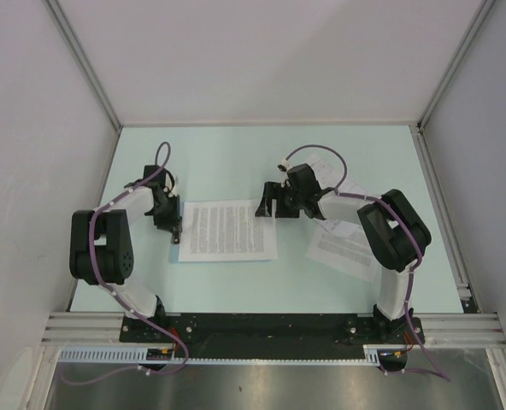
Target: Put the files into the folder
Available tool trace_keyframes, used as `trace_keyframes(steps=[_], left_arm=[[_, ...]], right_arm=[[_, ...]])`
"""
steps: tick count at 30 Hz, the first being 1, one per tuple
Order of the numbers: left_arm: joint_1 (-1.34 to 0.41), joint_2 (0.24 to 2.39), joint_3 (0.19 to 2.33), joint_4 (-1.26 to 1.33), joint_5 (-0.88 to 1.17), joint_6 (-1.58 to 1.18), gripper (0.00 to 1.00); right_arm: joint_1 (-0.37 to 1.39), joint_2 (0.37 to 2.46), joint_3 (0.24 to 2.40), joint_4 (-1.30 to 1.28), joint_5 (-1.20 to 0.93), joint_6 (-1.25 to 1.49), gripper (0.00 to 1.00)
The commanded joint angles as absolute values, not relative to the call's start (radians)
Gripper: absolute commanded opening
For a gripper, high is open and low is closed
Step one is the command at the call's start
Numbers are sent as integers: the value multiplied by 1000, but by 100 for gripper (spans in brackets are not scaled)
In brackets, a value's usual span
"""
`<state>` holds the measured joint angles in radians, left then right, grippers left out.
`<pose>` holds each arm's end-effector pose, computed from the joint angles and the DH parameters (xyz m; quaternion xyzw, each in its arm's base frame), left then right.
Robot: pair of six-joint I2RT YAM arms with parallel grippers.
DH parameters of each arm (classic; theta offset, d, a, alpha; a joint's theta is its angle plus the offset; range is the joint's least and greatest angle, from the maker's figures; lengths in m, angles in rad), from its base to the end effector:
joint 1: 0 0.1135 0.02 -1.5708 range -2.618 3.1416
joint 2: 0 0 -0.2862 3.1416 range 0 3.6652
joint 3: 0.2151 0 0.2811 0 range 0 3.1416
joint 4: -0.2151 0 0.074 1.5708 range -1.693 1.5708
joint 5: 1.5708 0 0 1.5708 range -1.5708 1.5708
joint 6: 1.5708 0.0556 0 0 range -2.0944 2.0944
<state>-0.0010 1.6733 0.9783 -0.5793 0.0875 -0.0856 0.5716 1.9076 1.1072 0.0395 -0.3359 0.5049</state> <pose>0.3364 -0.0052 0.1447 -0.0353 0.9875 -0.0496 0.1456 0.3606 0.2537 0.1411 -0.0960 0.9035 0.3310 0.2547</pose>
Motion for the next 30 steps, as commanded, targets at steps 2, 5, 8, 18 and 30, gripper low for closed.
trace_keyframes(steps=[2, 5, 8, 18, 30], left_arm=[[-3, 1703, 920, -529, 252, -97, 0], [26, 1694, 917, -525, 276, -98, 0], [35, 1681, 910, -515, 284, -98, 0], [35, 1657, 893, -502, 232, -132, 0], [17, 1651, 885, -489, 207, -186, 0]], right_arm=[[555, 1967, 1103, -9, -333, 509, 85], [555, 1974, 1103, -9, -337, 511, 85], [552, 1977, 1103, -9, -330, 509, 84], [532, 1876, 1103, -121, -239, 402, 88], [653, 1657, 1137, -91, -124, 405, 93]])
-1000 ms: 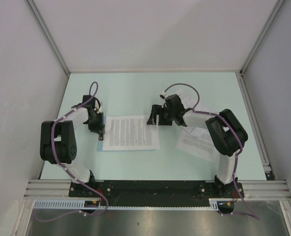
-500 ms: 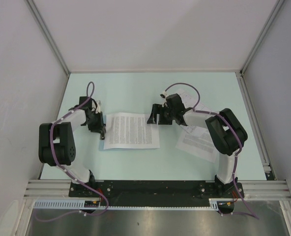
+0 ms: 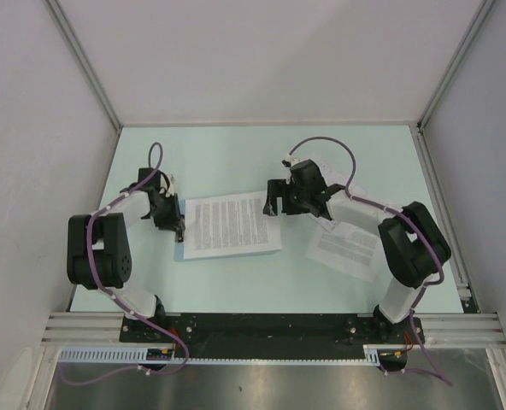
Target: Put the files into the folder
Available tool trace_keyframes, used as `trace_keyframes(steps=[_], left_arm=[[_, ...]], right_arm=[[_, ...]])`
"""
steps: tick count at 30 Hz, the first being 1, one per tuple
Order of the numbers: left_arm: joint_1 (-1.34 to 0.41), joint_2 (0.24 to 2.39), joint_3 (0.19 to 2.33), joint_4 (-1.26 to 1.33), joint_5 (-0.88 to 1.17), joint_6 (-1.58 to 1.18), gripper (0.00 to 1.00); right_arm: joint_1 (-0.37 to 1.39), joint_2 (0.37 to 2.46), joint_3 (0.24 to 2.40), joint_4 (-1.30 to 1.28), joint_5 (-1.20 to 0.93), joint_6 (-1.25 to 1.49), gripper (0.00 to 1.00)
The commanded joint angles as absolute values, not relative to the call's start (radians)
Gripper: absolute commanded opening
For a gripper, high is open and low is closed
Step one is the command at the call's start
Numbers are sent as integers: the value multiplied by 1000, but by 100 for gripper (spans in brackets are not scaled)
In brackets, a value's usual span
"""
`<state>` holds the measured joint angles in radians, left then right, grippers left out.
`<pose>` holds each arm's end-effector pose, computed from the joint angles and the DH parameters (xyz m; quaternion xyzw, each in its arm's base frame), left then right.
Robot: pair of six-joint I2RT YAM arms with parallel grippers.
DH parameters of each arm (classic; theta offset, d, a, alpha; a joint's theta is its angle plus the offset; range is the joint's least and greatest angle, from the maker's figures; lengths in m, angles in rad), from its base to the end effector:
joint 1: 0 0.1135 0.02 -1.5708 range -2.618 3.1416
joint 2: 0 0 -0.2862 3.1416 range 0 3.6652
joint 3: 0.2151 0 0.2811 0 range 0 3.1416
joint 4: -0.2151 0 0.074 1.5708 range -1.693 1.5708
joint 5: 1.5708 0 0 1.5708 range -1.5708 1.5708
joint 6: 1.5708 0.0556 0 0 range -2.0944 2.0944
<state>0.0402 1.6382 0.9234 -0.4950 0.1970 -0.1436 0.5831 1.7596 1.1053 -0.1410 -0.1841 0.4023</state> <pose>0.3316 0.0024 0.1441 -0.0723 0.9765 -0.1058 0.1734 0.3435 0.2388 0.1832 -0.1178 0.9149 0.2531 0.2915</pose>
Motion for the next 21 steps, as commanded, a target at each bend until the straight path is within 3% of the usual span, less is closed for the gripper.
trace_keyframes(steps=[1, 5, 9, 14, 21], left_arm=[[15, 1651, 885, -488, 207, -189, 0], [9, 1657, 881, -474, 222, -209, 0], [8, 1646, 871, -462, 230, -210, 0], [8, 1644, 858, -443, 256, -215, 0], [9, 1634, 838, -400, 330, -210, 0]], right_arm=[[673, 1661, 1137, -51, -141, 423, 89], [777, 1768, 1163, 219, -242, 534, 77], [811, 1907, 1222, 330, -302, 604, 63], [811, 2051, 1247, 448, -337, 652, 59], [810, 2147, 1246, 390, -317, 667, 56]])
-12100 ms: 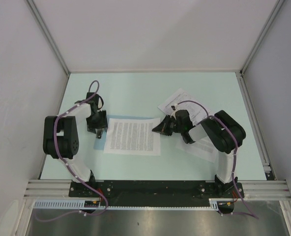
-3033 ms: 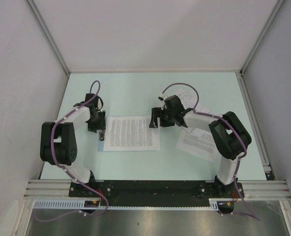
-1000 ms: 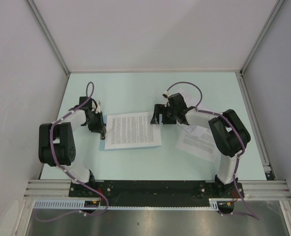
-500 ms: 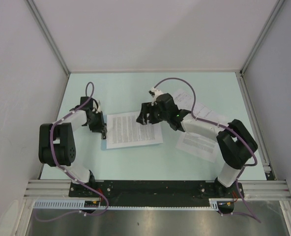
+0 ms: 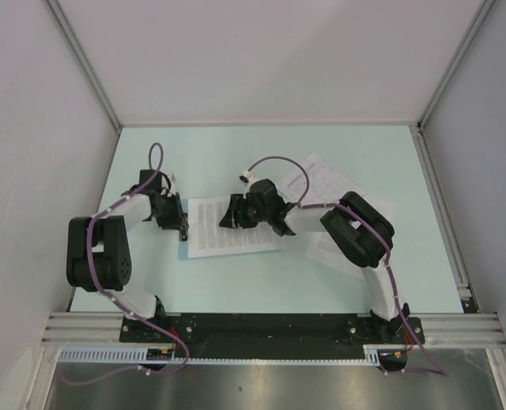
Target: Put the files into the folder
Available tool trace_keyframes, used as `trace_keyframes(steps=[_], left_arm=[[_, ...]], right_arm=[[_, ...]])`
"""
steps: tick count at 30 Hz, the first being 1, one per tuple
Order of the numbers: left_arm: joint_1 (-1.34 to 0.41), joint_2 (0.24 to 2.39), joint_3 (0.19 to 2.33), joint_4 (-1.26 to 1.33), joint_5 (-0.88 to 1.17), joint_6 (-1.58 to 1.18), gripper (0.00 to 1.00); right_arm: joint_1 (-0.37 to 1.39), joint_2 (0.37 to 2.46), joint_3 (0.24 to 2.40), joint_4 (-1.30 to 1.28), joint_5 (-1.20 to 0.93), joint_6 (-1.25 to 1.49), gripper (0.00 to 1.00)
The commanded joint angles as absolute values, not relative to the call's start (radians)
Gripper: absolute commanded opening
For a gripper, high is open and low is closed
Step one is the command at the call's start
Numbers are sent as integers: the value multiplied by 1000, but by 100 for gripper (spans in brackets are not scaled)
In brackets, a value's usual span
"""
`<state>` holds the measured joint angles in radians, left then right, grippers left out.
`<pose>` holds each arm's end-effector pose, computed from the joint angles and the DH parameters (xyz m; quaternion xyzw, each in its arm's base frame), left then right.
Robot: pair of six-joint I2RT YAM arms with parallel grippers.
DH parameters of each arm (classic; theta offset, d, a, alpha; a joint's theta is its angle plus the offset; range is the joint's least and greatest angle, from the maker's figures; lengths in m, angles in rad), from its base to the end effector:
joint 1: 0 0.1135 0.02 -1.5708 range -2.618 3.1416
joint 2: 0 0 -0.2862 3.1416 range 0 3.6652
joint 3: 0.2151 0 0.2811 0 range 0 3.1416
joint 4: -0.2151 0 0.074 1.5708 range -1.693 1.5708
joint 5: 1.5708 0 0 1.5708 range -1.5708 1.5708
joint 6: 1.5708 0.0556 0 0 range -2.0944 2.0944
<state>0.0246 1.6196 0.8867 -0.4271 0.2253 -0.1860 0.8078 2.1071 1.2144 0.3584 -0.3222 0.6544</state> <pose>0.3296 -0.0043 0.1427 -0.0794 0.9698 -0.1260 0.1931 0.3289 0.3694 0.1187 -0.1449 0.8488 0.4302 0.2710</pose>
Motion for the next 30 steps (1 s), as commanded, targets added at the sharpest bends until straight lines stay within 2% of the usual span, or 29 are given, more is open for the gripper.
trace_keyframes(steps=[1, 9, 30], left_arm=[[9, 1635, 831, -396, 353, -209, 0], [9, 1623, 821, -379, 357, -215, 0], [9, 1608, 828, -405, 218, -275, 0]], right_arm=[[811, 2157, 1244, 374, -318, 667, 56], [816, 2214, 1246, 385, -328, 693, 55], [850, 2121, 1177, 261, -244, 775, 52]])
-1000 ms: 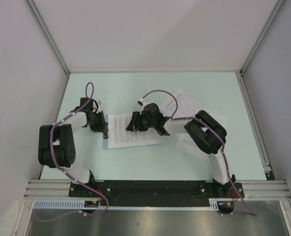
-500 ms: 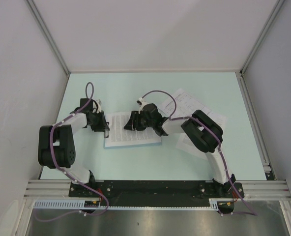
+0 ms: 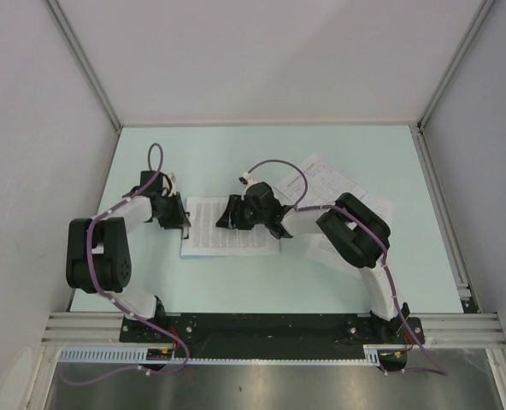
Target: Put the files into the folder
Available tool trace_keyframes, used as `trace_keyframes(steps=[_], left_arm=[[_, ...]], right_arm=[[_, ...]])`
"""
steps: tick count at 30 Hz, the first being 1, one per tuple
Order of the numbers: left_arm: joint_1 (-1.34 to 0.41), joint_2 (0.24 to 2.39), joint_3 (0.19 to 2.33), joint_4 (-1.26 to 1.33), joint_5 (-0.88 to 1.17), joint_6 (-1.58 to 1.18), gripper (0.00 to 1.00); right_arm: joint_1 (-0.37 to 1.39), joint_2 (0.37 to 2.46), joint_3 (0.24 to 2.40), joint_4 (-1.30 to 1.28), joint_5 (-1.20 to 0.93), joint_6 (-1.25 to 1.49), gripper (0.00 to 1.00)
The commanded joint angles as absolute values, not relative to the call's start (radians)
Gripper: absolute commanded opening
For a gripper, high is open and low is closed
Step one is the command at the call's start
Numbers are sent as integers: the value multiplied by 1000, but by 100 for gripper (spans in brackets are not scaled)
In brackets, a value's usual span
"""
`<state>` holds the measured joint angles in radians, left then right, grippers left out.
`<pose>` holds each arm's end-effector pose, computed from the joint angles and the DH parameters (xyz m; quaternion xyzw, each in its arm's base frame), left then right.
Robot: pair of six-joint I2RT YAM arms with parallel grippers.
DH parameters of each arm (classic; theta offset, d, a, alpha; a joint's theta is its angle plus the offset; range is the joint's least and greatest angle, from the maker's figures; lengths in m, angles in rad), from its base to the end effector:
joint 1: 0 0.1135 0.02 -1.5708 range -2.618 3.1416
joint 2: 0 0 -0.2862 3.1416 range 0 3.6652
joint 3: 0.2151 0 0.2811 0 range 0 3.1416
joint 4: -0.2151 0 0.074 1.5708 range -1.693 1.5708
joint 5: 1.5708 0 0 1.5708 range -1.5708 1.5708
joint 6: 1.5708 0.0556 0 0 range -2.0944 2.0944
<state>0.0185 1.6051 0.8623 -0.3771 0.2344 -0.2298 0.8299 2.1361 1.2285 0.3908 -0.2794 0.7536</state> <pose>0.3287 -0.0068 0.1427 -0.0939 0.9638 -0.1368 0.2088 0.3265 0.3796 0.1127 -0.1026 0.8526 0.4390 0.2643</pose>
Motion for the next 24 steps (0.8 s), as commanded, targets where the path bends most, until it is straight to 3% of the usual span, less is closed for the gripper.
trace_keyframes(steps=[1, 24], left_arm=[[8, 1609, 828, -403, 222, -272, 0], [-44, 1646, 851, -439, 184, -224, 0]], right_arm=[[850, 2121, 1170, 273, -245, 764, 52], [799, 2229, 1253, 390, -428, 578, 53]])
